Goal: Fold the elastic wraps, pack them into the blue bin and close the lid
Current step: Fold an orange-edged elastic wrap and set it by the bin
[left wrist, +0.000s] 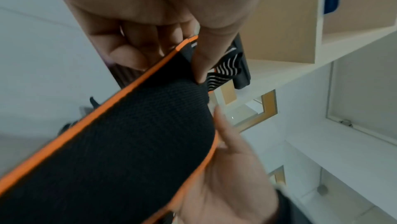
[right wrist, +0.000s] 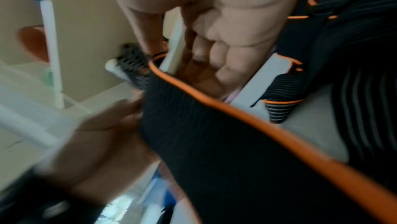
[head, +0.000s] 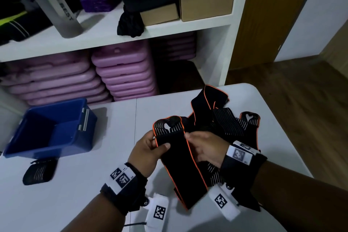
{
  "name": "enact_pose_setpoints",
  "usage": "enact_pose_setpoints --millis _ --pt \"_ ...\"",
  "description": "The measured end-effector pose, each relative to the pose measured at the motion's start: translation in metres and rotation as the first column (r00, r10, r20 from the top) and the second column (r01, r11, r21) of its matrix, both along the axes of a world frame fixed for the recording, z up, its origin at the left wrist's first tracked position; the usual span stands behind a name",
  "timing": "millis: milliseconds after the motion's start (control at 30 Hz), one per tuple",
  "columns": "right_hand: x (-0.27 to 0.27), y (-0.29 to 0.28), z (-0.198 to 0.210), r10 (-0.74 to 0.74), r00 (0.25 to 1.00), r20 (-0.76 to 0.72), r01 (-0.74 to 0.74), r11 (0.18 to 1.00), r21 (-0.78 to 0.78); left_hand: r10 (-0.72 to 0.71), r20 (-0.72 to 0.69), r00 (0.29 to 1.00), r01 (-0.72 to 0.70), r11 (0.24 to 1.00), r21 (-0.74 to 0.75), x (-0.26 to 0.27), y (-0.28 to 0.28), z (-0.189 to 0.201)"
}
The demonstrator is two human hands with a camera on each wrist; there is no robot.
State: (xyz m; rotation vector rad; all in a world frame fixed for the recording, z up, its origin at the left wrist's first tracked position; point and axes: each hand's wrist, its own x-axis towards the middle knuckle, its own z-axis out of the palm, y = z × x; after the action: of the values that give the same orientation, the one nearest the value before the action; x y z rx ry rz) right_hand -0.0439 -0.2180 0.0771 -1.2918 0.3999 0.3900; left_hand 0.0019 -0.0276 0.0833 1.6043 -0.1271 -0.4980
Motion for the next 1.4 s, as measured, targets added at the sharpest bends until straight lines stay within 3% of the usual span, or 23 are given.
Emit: enact_pose_setpoints --millis 67,133,167,233,300,367,400,500,567,633,733,800,1033,1200,1333,1400 --pt "0.015 -0.008 -0.013 0.029 0.999 -0.021 -0.034 0.948 -0.317 0.032 0.056 0.998 -0.034 0.998 0.043 0.002 0.009 0.001" --pt "0.029 -0.017 -0.03 0.243 0.97 -0.029 -0.193 0.687 -0.701 0.066 0.081 0.994 -0.071 0.996 0.061 0.001 0.017 0.005" --pt "0.034 -0.019 -0.039 0.345 0.936 -0.069 -0.258 0.541 -0.8 0.085 0.09 0.992 -0.091 0.994 0.065 -0.001 0.021 0.008" --pt "0.044 -0.018 -0.054 0.494 0.857 -0.143 -0.331 0.317 -0.889 0.107 0.109 0.988 -0.115 0.991 0.075 -0.003 0.027 0.013" --pt "0.05 -0.012 -0.065 0.586 0.778 -0.228 -0.38 0.15 -0.913 0.129 0.106 0.986 -0.137 0.988 0.076 -0.005 0.033 0.017" --pt "0.054 -0.006 -0.071 0.612 0.726 -0.313 -0.43 0.049 -0.901 0.145 0.1 0.984 -0.153 0.985 0.077 -0.006 0.041 0.02" --pt "0.056 -0.004 -0.072 0.602 0.722 -0.343 -0.455 0.039 -0.89 0.148 0.112 0.983 -0.159 0.983 0.096 -0.007 0.045 0.02" --pt "0.06 -0.002 -0.07 0.6 0.736 -0.313 -0.435 0.064 -0.898 0.142 0.155 0.978 -0.168 0.97 0.176 -0.009 0.054 0.022" --pt "0.059 -0.001 -0.062 0.587 0.782 -0.211 -0.37 0.164 -0.915 0.144 0.183 0.973 -0.176 0.968 0.176 -0.008 0.056 0.023" --pt "0.054 -0.004 -0.049 0.519 0.853 -0.056 -0.277 0.358 -0.892 0.158 0.236 0.959 -0.209 0.954 0.213 -0.007 0.056 0.023" --pt "0.043 -0.005 -0.01 0.354 0.915 0.196 -0.105 0.676 -0.73 0.18 0.232 0.956 -0.243 0.93 0.277 -0.003 0.052 0.018" --pt "0.036 -0.004 0.02 0.227 0.927 0.298 -0.004 0.801 -0.599 0.177 0.217 0.96 -0.24 0.92 0.31 0.001 0.048 0.016" --pt "0.019 -0.012 0.11 0.089 0.87 0.484 0.085 0.941 -0.327 0.055 0.34 0.939 -0.195 0.897 0.396 0.016 0.02 0.02" --pt "0.019 -0.012 0.145 0.0 0.847 0.532 -0.011 1.0 0.018 -0.16 0.434 0.887 -0.055 0.896 0.441 0.016 0.001 0.03" --pt "0.022 -0.007 0.163 -0.012 0.824 0.566 -0.116 0.975 0.188 -0.128 0.5 0.857 -0.007 0.966 0.259 0.009 -0.015 0.05" --pt "0.026 -0.005 0.165 -0.065 0.81 0.583 -0.061 0.979 0.194 -0.08 0.472 0.878 0.014 0.99 0.142 0.004 -0.019 0.055"
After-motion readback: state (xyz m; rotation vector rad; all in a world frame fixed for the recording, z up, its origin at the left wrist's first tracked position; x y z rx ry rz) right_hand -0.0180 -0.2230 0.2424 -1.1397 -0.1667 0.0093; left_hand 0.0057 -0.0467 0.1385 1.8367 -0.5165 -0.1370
